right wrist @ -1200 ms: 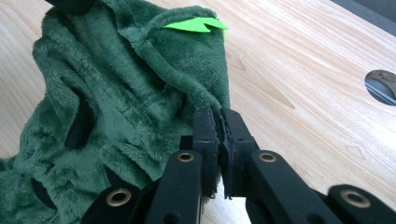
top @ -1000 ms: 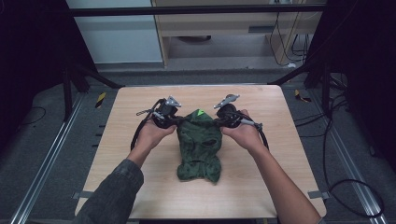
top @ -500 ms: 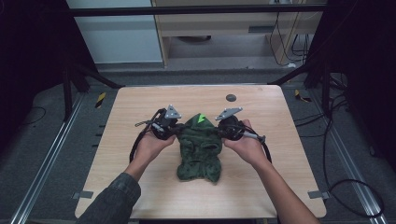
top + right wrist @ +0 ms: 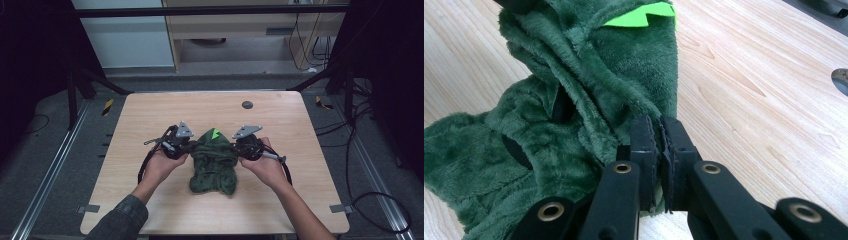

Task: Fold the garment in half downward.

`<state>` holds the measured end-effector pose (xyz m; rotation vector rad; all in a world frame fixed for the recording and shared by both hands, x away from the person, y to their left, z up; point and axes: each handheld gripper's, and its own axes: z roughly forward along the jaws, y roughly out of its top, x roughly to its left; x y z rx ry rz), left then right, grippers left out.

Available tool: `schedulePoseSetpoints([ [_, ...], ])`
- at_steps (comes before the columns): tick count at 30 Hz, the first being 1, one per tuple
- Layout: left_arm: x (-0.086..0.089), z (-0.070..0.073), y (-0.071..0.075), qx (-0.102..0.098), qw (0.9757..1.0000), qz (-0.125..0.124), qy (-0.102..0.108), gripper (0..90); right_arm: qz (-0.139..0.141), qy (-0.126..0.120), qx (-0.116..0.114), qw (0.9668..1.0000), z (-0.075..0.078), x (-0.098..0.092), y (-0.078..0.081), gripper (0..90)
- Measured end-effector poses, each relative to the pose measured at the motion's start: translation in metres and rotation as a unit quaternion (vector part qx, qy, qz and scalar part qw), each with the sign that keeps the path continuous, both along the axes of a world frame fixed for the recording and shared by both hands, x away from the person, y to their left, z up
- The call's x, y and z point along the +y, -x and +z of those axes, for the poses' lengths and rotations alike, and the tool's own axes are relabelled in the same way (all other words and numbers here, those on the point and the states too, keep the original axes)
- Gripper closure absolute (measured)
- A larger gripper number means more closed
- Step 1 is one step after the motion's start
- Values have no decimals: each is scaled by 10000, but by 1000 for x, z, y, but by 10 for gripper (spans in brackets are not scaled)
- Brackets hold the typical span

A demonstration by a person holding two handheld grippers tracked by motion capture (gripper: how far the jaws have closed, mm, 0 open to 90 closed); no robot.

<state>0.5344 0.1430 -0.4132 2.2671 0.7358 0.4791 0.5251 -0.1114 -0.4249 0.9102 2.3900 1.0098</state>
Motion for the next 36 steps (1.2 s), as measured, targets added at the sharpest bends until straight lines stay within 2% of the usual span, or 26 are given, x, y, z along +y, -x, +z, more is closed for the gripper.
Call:
schedulePoseSetpoints([
  [8, 2, -2, 5, 19, 10000, -15, 17, 878, -9, 13, -60, 10000, -2, 2, 3, 856],
  [13, 3, -3, 12, -37, 10000, -55, 29, 878, 108, 90, -109, 9998, -2, 5, 9, 857],
  [25, 5, -12, 24, -34, 9999, -88, 107, 876, 153, 61, -172, 9997, -10, 3, 21, 851],
  [36, 7, -26, 32, 13, 9999, -71, 142, 872, 207, 70, -137, 9997, -21, 3, 32, 842],
])
